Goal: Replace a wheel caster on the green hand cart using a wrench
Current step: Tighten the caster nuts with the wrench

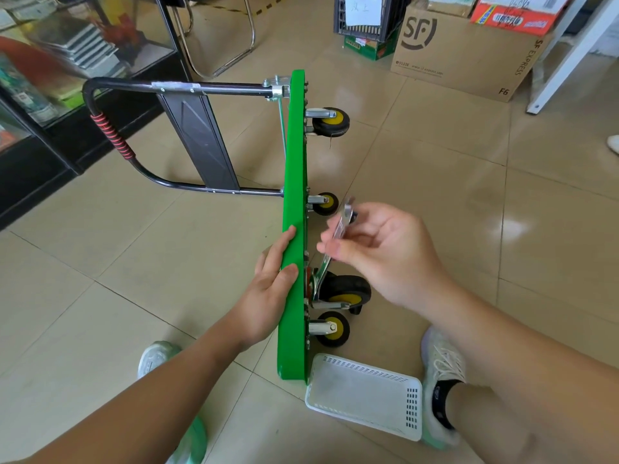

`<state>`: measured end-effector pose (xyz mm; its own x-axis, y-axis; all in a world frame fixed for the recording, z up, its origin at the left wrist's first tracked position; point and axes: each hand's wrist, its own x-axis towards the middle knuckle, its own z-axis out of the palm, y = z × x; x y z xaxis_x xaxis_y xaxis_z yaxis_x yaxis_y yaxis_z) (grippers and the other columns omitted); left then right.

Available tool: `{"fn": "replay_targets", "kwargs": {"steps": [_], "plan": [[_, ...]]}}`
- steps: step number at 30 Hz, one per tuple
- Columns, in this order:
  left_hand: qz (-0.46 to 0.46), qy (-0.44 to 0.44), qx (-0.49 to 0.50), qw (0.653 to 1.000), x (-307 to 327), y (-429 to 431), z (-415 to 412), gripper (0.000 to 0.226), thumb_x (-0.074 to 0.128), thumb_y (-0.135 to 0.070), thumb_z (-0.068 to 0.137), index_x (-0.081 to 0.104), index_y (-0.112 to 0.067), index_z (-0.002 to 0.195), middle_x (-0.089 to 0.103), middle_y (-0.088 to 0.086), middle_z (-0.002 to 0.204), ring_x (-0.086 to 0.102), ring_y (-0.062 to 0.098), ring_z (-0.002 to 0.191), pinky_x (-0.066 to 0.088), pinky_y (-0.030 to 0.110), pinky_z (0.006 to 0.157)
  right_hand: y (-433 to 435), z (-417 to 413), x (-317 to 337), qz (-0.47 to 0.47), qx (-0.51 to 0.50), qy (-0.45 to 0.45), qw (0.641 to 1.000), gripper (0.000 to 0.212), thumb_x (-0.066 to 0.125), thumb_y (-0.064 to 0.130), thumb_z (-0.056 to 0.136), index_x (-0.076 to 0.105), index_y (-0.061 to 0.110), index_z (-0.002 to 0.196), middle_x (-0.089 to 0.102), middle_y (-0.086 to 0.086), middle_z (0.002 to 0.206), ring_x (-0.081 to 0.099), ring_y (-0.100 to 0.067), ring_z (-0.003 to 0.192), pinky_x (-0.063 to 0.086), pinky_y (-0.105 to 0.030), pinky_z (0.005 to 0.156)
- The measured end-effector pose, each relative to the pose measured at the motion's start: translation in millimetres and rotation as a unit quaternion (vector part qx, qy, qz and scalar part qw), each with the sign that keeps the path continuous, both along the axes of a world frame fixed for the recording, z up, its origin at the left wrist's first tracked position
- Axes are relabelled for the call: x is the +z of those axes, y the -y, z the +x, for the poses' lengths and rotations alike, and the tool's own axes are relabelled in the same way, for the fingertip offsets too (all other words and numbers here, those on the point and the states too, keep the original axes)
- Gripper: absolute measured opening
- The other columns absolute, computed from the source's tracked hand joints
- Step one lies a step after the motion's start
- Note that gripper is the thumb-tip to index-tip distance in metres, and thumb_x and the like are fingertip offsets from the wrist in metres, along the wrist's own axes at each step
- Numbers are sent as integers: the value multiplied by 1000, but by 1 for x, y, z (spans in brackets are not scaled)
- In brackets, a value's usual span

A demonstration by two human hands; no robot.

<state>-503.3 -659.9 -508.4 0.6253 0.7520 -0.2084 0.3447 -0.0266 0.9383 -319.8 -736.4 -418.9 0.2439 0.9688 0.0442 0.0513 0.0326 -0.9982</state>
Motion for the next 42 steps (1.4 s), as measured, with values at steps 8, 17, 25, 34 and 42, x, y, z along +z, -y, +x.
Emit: {"fn": "replay_targets", "kwargs": {"steps": [8, 17, 25, 34, 42], "plan": [[-8, 18, 24, 1000, 1, 0, 4, 64, 35, -45, 93, 23, -55, 155, 37, -20, 141, 40, -19, 123, 33, 32, 118, 34, -23, -35, 76, -11, 60, 995, 22, 79, -6, 78, 73, 6, 95, 77, -9, 92, 76, -14, 87, 59, -25, 82], [-6, 23, 27, 999, 1, -1, 5, 63, 34, -43, 91, 22, -55, 152, 34, -15, 145, 38, -31, 111, 30, 2, 92, 31, -39, -49, 100, -6, 95, 991, 21, 78, 1, 81, 72, 9, 100, 77, -4, 96, 74, -11, 89, 59, -25, 83], [-4, 28, 25, 999, -1, 0, 4, 52, 36, -48, 99, 23, -57, 148, 30, -34, 143, 28, -29, 130, 23, 4, 107, -3, -32, -42, 36, -15, 85, 996, 23, 80, 3, 77, 72, 18, 92, 78, -2, 89, 75, -15, 84, 61, -36, 84], [-4, 6, 9, 1000, 1, 1, 3, 61, 34, -44, 95, 19, -52, 154, 28, -34, 146, 25, -11, 143, 19, 24, 123, -46, -13, -36, -113, -42, 40, 992, 21, 75, 3, 85, 70, 23, 86, 78, -2, 84, 76, -19, 78, 62, -47, 81], [3, -1, 6, 1000, 1, -1, 1, 63, 35, -44, 96, 18, -50, 157, 31, -23, 151, 27, -9, 143, 22, 29, 124, -49, -7, -22, -146, 4, -16, 989, 12, 73, 1, 88, 69, 12, 90, 76, -6, 80, 75, -22, 77, 62, -50, 81]]}}
